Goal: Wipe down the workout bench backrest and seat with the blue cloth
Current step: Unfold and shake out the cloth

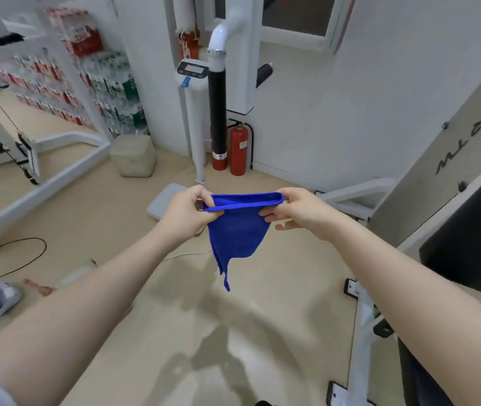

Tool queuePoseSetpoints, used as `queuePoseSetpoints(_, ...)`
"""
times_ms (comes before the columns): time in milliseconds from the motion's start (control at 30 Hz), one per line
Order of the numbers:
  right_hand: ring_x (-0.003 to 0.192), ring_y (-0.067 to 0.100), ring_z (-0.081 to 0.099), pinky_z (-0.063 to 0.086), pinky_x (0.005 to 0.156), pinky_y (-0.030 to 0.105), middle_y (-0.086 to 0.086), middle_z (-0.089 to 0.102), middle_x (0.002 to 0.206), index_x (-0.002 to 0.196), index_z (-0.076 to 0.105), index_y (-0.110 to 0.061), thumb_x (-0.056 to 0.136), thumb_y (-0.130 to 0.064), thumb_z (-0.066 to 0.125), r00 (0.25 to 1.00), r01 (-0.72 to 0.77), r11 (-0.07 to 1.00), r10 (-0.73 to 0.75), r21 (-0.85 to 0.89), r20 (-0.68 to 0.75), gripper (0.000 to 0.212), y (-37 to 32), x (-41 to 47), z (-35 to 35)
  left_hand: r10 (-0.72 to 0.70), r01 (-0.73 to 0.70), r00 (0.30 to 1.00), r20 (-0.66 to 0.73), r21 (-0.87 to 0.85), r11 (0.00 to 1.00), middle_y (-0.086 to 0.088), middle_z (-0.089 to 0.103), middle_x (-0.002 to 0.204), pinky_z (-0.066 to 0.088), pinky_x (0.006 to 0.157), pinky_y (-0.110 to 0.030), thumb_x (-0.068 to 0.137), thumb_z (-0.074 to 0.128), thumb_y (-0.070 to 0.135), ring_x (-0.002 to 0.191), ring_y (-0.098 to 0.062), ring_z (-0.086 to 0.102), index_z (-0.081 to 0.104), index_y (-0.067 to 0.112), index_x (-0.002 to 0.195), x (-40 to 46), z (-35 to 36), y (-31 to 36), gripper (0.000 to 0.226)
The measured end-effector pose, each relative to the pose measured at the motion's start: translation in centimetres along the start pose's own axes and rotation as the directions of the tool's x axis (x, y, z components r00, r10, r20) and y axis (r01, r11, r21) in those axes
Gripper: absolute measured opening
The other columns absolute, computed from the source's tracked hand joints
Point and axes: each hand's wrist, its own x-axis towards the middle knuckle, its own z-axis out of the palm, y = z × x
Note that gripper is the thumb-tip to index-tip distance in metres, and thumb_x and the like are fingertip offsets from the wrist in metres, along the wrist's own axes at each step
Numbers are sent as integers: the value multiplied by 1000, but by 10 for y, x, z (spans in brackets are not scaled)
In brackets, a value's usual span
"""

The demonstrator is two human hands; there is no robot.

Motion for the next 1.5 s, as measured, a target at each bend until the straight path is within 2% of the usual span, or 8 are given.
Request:
queuePoseSetpoints(233,62,13,48,39,56,19,1,57,77,98,68,-11,92,-12,52,997,14,976,4,-217,82,17,-26,86,96,-193,188,980,-50,-89,978,-3,63,75,45,68,-7,80,66,4,68,-1,60,59,27,99,1,-94,-77,31)
queuePoseSetpoints(433,59,10,43,32,47,15,2,56,80,100,69,-3,89,-9,55,980,23,964,31,-266,199,19,-29,160,200,-330,325,936,-126,-55,944,25,64,57,39,58,-6,86,61,10,58,11,56,65,24,77,-15,-173,-155,17)
queuePoseSetpoints(567,60,14,53,45,54,21,4,59,78,98,67,0,90,-5,51,969,-19,974,73,-224,238,19,-12,208,294,-429,425,893,-136,-54,903,9,68,70,40,55,-7,87,58,7,61,3,55,64,19,80,-17,-229,-231,15)
queuePoseSetpoints(700,78,17,56,52,85,40,8,60,84,95,68,2,88,-3,52,983,-85,983,109,-166,146,19,10,266,386,-472,474,878,-84,9,881,-5,62,76,43,58,-21,86,57,6,67,-15,55,63,17,79,1,-282,-314,14)
queuePoseSetpoints(833,74,16,51,50,82,39,0,58,73,84,70,-9,84,0,50,992,-108,983,116,-149,44,22,22,326,454,-454,462,887,-90,157,873,4,59,71,41,53,-27,85,57,12,61,-11,50,64,20,82,34,-317,-397,10)
queuePoseSetpoints(1033,68,14,49,42,70,28,-5,57,69,81,69,-19,81,-2,52,992,-128,988,127,-83,-16,24,69,393,518,-346,364,931,-111,291,885,6,61,72,38,58,-10,84,55,9,65,-1,55,60,21,85,60,-330,-494,13)
queuePoseSetpoints(1333,78,21,52,44,74,30,12,58,86,92,64,-2,86,5,46,900,-394,918,397,-56,179,20,179,418,601,-480,383,875,60,519,764,3,50,61,37,56,-28,82,53,10,65,-21,48,59,9,85,30,-312,-618,6)
queuePoseSetpoints(1500,81,19,59,47,72,26,12,61,95,98,62,-8,92,-3,44,860,-426,898,441,-113,257,20,206,437,634,-502,251,857,121,751,610,-2,65,92,35,75,-29,87,41,13,87,-22,54,60,16,100,32,-313,-662,23)
